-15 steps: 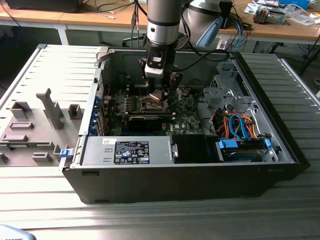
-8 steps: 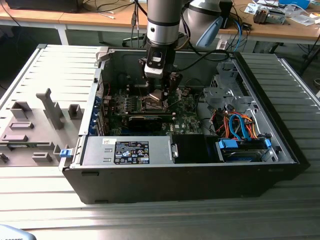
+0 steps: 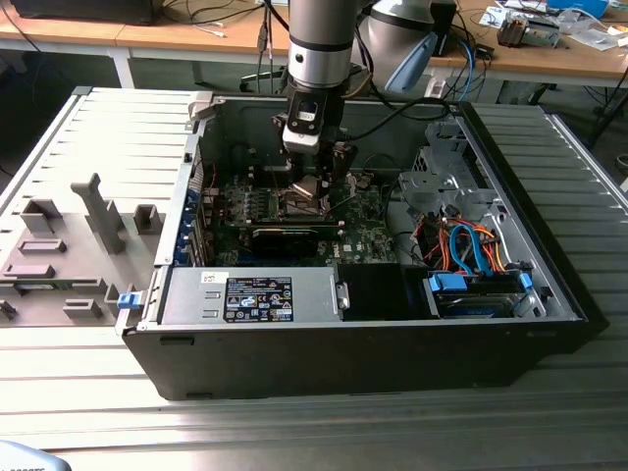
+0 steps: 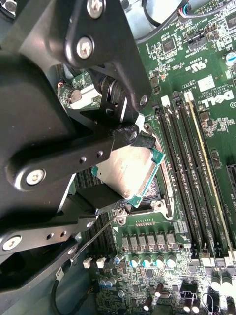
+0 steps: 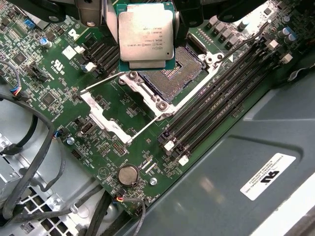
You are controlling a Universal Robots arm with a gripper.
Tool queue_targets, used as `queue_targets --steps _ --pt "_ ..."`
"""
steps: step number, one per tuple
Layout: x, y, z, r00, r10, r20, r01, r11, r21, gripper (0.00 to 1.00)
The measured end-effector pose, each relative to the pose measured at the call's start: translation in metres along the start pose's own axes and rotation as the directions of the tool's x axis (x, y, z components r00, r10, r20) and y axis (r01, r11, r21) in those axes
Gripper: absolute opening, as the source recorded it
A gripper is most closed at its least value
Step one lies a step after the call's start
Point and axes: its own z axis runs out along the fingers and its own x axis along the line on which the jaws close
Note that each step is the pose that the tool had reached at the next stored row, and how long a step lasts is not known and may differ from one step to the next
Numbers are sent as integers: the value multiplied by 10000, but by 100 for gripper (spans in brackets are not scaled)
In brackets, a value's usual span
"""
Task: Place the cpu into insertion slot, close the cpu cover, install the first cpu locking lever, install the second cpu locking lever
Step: 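Place the cpu into insertion slot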
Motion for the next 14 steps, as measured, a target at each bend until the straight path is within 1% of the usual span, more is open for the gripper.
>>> queue_targets --steps 14 --pt "0 0 0 9999 137 -6 -137 9999 6 55"
